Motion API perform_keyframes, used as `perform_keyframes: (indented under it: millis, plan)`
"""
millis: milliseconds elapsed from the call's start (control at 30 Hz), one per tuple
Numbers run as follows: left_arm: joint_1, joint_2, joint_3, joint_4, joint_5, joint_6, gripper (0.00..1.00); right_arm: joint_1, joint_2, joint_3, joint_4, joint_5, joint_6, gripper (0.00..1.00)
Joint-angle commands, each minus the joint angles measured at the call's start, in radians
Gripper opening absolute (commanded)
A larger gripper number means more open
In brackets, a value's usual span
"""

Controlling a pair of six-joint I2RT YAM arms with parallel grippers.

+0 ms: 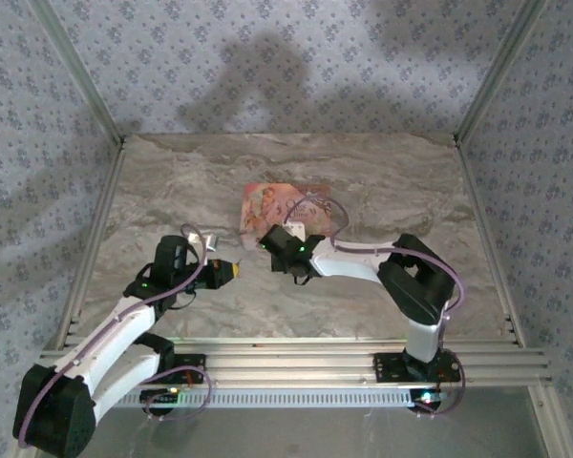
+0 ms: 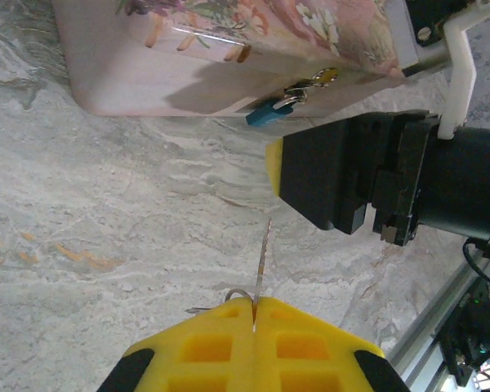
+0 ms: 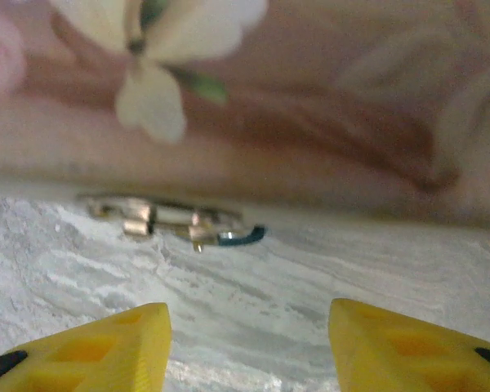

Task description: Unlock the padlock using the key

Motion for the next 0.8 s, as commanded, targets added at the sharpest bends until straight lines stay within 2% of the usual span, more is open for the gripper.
perform_keyframes:
  millis: [0, 200, 567, 767]
  plan:
    - [-0.007, 0.007, 0.001, -0.028, -0.038, 0.015, 0.00, -0.018, 0.027, 0.037, 0.000, 0.044, 0.021, 0.56]
    - [-0.009, 0.083, 0.034, -0.036, -0.023, 0.038, 0.00, -0.059, 0.048, 0.044, -0.003, 0.024, -0.006, 0.63]
    - [-0.009, 0.095, 0.039, -0.032, -0.016, 0.050, 0.00, -0.110, 0.006, 0.061, 0.013, -0.026, -0.053, 0.63]
    - [-0.009, 0.107, 0.050, -0.037, -0.016, 0.063, 0.00, -0.103, 0.010, 0.061, 0.030, -0.044, -0.064, 0.63]
